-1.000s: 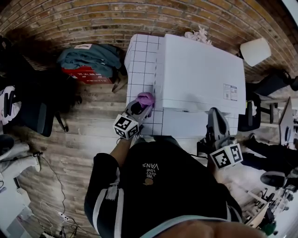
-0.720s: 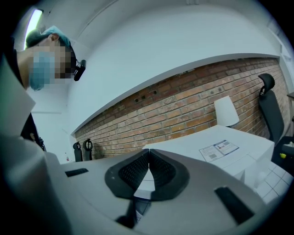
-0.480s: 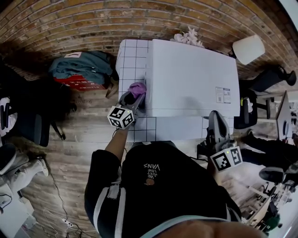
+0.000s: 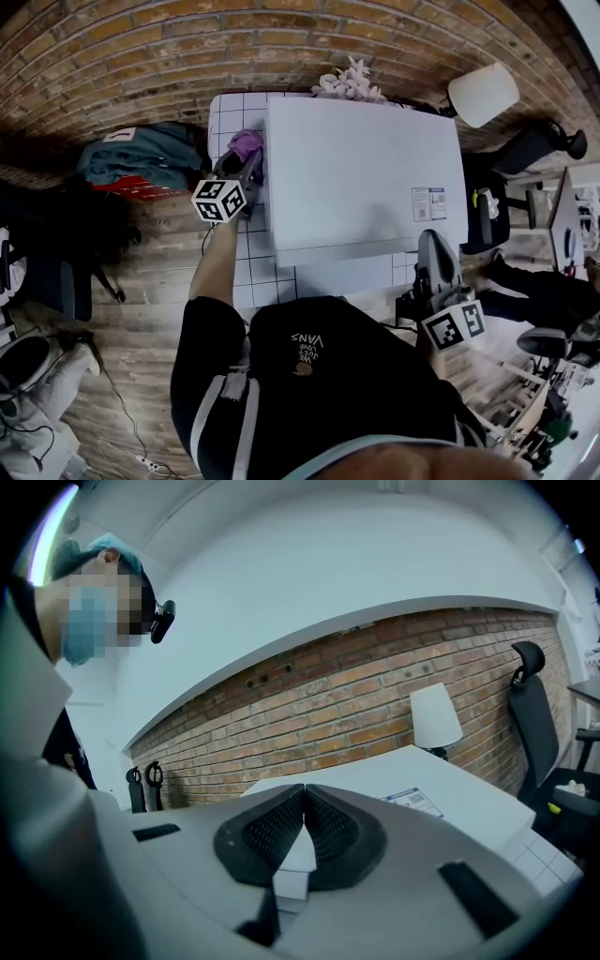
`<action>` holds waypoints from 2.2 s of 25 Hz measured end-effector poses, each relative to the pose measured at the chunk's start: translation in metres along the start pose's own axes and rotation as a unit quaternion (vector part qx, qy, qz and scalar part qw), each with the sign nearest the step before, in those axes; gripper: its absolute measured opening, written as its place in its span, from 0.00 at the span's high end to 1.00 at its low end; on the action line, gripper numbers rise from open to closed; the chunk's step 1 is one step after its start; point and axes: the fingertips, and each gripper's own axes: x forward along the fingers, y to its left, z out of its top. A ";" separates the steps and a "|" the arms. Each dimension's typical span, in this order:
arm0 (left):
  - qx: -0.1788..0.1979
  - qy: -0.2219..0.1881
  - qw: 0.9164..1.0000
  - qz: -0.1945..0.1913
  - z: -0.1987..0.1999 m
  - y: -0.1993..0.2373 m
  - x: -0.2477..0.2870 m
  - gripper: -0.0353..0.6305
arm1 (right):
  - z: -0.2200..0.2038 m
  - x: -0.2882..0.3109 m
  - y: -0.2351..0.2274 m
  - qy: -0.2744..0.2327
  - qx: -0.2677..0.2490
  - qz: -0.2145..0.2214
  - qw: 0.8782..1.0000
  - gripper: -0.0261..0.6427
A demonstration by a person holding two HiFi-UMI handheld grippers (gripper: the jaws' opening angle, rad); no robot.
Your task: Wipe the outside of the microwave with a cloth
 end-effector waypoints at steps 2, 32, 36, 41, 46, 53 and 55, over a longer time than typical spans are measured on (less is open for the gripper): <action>0.000 0.002 1.000 0.005 0.005 0.008 0.012 0.75 | 0.000 0.001 -0.008 0.002 0.003 -0.005 1.000 0.96; 0.059 0.010 0.998 -0.016 -0.019 -0.132 -0.200 0.75 | -0.034 -0.101 0.006 -0.062 0.083 -0.015 0.995 0.96; 0.056 -0.003 0.998 0.009 -0.027 -0.167 -0.220 0.75 | -0.034 -0.134 -0.021 -0.070 0.091 -0.015 0.993 0.96; 0.070 -0.006 0.997 0.028 -0.039 -0.223 -0.231 0.75 | -0.030 -0.181 -0.069 -0.074 0.093 -0.013 0.993 0.96; 0.078 -0.018 0.996 0.027 -0.060 -0.297 -0.216 0.75 | -0.027 -0.228 -0.123 -0.082 0.097 -0.003 0.992 0.96; 0.093 -0.023 0.995 -0.021 -0.100 -0.408 -0.164 0.75 | -0.026 -0.285 -0.203 -0.090 0.092 0.003 0.992 0.96; 0.094 -0.016 0.995 -0.040 -0.109 -0.440 -0.147 0.75 | -0.025 -0.301 -0.227 -0.095 0.093 -0.009 0.991 0.96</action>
